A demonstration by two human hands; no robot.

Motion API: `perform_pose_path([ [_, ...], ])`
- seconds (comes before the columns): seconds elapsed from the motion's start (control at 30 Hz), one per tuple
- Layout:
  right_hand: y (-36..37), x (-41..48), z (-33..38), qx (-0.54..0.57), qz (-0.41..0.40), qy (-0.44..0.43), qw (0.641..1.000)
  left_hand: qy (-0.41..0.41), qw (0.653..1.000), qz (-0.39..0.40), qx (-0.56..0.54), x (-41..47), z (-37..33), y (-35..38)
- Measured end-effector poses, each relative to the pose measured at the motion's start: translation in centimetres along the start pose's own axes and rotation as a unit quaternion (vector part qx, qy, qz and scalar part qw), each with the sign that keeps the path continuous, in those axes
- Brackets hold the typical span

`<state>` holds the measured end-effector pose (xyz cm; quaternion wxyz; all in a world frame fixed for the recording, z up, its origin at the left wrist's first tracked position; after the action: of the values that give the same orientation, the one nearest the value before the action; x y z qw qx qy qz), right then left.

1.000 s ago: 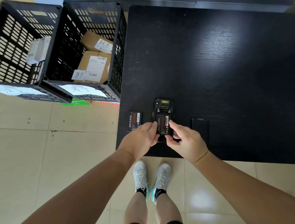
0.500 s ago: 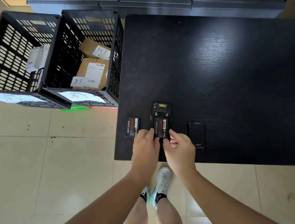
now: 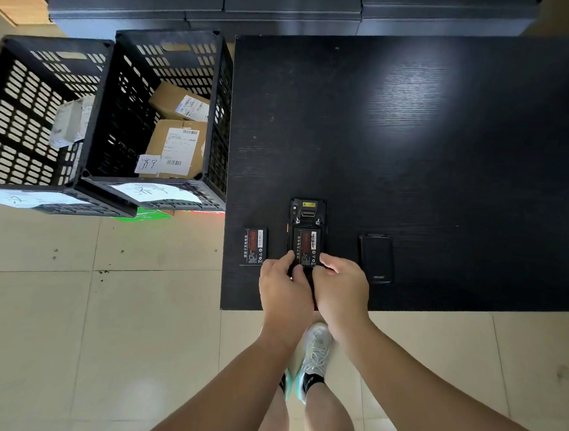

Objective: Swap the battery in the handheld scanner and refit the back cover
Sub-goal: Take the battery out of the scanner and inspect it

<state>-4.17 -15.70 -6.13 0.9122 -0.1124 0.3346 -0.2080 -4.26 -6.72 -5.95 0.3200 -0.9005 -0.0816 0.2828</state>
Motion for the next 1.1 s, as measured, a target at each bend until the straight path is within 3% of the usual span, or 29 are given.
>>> perform_pose_path([
  [0.57, -0.1, -0.5, 0.1, 0.009, -0.001, 0.040, 0.999, -0.051, 0.996, 0.024, -0.062, -0.6, 0.0, 0.0],
  [0.8, 0.0, -0.1, 0.0, 0.104, -0.022, 0.056, 0.993, -0.135, 0.978, -0.006, -0.159, 0.0, -0.4, -0.3],
  [0.97, -0.1, 0.2, 0.3, 0.165, -0.009, 0.081, 0.983, -0.196, 0.953, 0.029, -0.231, 1.1, -0.4, -0.8],
  [1.1, -1.1, -0.2, 1.2, 0.217, 0.017, 0.085, 0.972, -0.189, 0.940, 0.064, -0.276, 0.6, -1.1, -1.9],
])
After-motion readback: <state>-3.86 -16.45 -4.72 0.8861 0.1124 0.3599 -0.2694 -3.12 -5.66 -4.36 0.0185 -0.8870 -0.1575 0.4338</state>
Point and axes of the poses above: each hand's wrist, its own x-axis towards the middle knuckle, its own y-axis out of the palm, z = x × y, the point moved 1 cm from there along x, towards the middle knuckle, and after that the axes turned 8 degrees about x, right-handed, at the moved point
